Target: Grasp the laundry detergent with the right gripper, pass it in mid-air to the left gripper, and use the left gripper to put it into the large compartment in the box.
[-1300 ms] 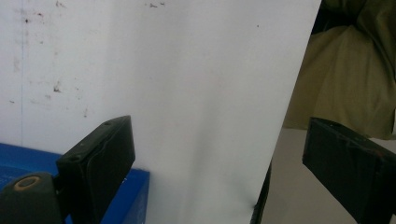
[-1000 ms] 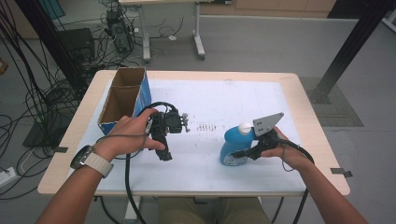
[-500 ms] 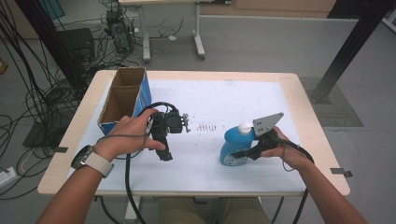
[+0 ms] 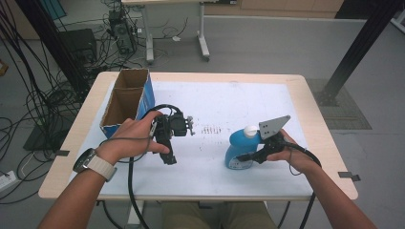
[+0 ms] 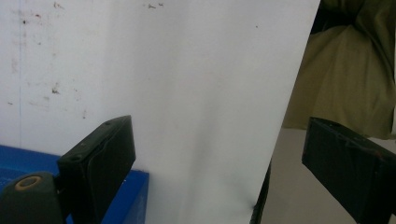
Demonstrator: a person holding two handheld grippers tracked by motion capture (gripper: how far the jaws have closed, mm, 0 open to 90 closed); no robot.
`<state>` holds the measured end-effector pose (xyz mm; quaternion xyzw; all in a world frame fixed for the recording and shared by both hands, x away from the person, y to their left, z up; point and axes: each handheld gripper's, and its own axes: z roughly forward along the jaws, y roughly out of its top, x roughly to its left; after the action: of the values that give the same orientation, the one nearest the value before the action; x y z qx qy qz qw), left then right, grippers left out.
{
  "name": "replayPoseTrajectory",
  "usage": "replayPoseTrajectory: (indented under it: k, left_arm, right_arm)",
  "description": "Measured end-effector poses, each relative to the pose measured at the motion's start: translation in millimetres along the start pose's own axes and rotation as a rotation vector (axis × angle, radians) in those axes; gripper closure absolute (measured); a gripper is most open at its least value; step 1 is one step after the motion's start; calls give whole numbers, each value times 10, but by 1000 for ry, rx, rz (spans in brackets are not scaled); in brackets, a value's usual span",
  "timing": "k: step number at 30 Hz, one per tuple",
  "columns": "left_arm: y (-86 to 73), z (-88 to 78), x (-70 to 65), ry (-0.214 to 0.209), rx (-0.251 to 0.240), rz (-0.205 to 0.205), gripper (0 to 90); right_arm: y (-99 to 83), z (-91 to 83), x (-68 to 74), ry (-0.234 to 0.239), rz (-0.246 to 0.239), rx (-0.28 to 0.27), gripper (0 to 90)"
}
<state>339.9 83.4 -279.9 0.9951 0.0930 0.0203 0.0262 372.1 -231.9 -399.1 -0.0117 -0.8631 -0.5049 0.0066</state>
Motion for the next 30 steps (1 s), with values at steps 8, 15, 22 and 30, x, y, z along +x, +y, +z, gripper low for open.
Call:
replayPoseTrajectory:
  k: [8, 15, 22, 30]
  left_arm:
    - [-2, -1, 1, 0, 0, -1, 100]
    - [-6, -7, -3, 1, 0, -4, 99]
    - [-19, -12, -2, 3, 0, -7, 100]
    - [-17, -14, -4, 2, -1, -7, 100]
  right_arm:
    - [-1, -1, 2, -2, 0, 0, 447]
    - [-5, -1, 2, -1, 6, -3, 448]
    - [-6, -1, 1, 0, 7, -3, 447]
    - [-3, 1, 1, -1, 7, -1, 443]
